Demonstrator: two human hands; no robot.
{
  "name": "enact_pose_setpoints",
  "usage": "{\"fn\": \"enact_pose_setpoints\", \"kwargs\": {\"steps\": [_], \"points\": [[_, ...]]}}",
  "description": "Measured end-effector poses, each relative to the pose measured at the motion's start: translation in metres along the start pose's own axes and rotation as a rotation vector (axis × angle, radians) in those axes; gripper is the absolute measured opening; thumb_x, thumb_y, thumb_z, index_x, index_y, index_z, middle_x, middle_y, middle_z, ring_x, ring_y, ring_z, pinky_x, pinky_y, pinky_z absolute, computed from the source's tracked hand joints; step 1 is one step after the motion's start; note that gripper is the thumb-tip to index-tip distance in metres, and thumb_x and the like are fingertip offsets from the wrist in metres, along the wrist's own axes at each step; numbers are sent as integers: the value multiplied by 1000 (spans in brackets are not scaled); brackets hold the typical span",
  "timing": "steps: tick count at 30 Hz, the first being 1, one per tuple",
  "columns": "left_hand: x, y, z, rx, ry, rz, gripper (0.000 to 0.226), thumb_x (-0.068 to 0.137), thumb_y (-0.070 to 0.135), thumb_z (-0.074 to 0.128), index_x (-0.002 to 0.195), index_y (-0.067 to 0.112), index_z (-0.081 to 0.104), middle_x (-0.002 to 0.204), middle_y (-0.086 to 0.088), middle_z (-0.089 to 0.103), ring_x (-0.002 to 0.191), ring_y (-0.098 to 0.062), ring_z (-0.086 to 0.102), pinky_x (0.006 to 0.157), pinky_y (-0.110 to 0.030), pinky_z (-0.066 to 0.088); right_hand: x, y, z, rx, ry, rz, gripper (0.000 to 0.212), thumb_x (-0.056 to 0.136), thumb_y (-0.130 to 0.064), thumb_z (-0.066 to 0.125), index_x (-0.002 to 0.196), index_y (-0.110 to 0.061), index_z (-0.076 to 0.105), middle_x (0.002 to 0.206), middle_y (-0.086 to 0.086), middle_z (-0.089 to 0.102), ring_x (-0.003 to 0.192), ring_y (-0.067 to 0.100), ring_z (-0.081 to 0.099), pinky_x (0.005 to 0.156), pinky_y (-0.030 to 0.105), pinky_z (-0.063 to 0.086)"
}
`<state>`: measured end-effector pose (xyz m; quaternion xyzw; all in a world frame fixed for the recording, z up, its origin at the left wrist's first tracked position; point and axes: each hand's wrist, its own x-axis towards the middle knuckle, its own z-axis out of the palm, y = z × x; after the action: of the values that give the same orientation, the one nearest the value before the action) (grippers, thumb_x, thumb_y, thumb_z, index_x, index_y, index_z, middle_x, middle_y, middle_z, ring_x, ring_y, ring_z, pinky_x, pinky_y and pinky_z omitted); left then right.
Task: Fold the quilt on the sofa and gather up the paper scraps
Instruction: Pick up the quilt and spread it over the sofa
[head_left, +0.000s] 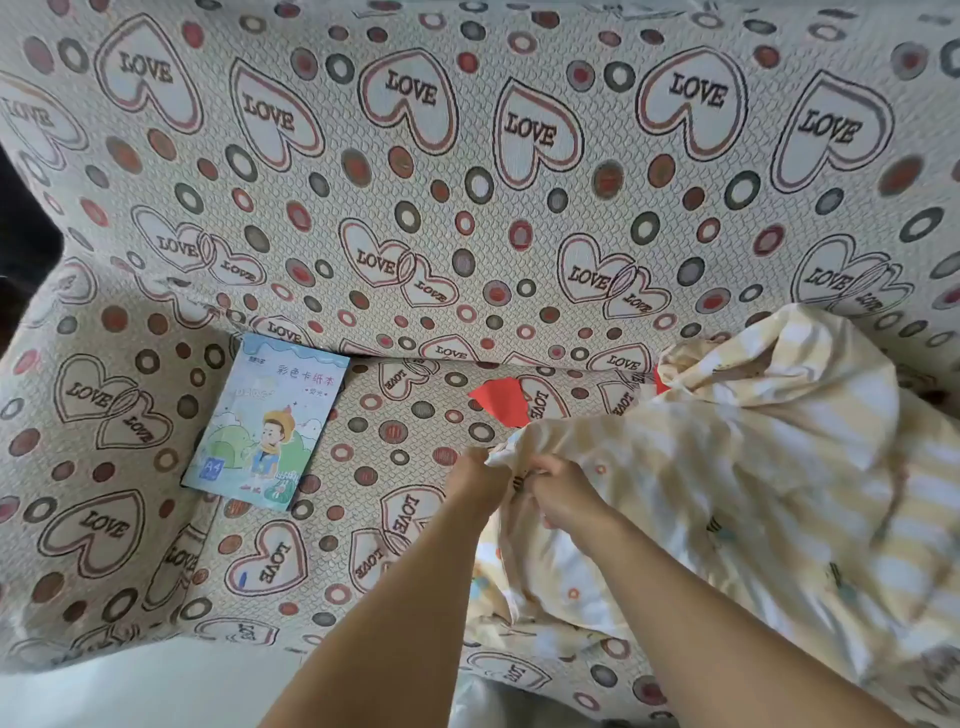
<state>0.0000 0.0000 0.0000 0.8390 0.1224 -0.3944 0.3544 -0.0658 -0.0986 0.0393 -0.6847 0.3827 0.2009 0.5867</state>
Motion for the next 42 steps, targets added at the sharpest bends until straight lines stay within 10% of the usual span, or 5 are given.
{"fn": "enact_pose_setpoints", "kwargs": {"steps": [8,15,29,34,42], "points": [[11,-28,5,559,-44,-13,63,81,36,69,132,6,47,130,-14,55,121,-31,54,99,-39,47,6,15,9,8,29,28,17,87,-9,50,95,-20,59,78,-3,59,70,13,52,55,21,39],[-19,12,-36,-87,39,251,19,91,11,54,72,14,55,67,-1,55,67,-20,53,48,-24,38,-25,11,23,69,43,-129,73,71,-32,82,133,-23,47,118,-5,55,108,10,55,88,25,45],[-124,82,-125,71,-514,599,87,73,31,84,145,14,39,134,-1,51,121,-15,50,93,-24,42,-76,-123,-59,290,686,-345,19,80,-16,67,89,1,68,76,7,66,68,19,60,62,29,46],[-137,82,-135,173,-227,603,10,94,17,60,92,9,67,85,-10,64,80,-24,60,77,-44,53,-101,-162,-69,347,710,-419,20,81,-16,67,96,-3,65,89,10,69,78,22,64,65,28,48],[-188,148,-205,-305,63,646,25,101,4,34,101,6,59,80,-12,62,66,-22,60,59,-36,57,-127,-183,-65,241,580,-351,19,81,-21,67,85,-13,51,89,9,61,86,28,61,73,38,48]]}}
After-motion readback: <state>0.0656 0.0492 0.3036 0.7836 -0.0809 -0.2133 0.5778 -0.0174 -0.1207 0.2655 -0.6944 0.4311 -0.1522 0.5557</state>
